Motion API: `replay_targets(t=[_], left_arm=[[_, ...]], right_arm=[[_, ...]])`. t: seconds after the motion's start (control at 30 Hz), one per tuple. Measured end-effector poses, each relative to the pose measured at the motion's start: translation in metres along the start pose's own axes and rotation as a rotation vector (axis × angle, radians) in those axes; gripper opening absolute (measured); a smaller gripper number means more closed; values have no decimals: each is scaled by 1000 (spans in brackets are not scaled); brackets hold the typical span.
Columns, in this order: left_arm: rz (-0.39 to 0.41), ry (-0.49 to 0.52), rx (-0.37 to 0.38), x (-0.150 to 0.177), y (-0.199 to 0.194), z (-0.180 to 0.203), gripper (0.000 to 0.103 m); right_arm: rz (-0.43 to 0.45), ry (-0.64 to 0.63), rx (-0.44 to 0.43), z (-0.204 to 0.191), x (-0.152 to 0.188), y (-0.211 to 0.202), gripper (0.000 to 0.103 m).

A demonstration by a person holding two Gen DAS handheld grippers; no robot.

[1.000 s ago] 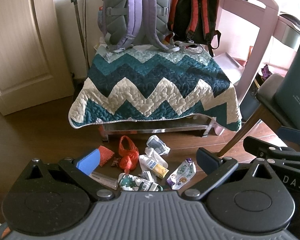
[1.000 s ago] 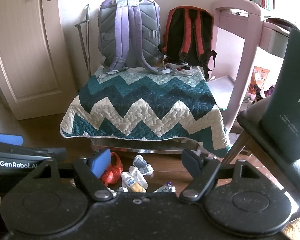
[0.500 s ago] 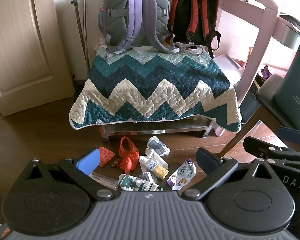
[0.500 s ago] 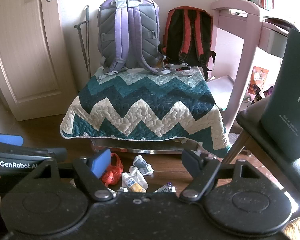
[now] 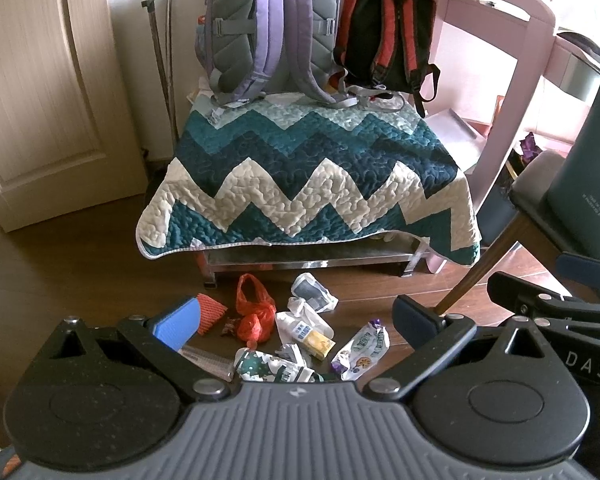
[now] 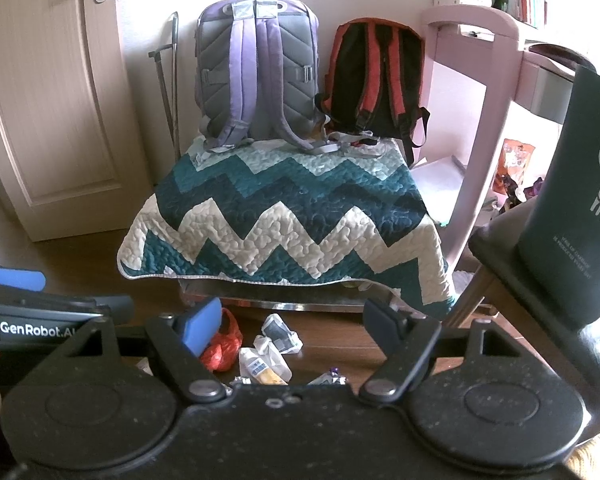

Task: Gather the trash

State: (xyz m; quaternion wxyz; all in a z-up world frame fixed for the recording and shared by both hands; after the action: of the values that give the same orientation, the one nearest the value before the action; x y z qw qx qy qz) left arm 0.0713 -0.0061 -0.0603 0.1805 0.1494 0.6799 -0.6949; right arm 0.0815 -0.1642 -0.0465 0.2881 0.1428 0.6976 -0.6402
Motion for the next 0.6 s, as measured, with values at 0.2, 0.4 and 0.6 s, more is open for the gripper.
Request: replay_targets(t=[0.2,0.4,0.6], left_arm=[[1,-3,0,1,0,0,103],[1,-3,2,1,0,1,103],[-21,-16,-3,-6,12,5,103]], right_arm=[[2,-2,0,0,2,3,78],[1,-11,6,1,1,4,78],[-15,-74,1,-1,-5,20,78]])
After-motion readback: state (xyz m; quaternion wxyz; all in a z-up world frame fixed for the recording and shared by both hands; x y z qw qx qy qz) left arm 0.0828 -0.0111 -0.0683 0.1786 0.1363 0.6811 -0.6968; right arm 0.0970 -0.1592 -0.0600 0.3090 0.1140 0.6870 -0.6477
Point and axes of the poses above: each gripper's, at about its wrist camera, not at the fingertips, and y roughly the way its jaws point, z to its right, x to its underside, the point moved 10 cm from there along y, roughly the way its jaws point, and after that the axes turned 13 degrees about -z, right-handed, at the moved point
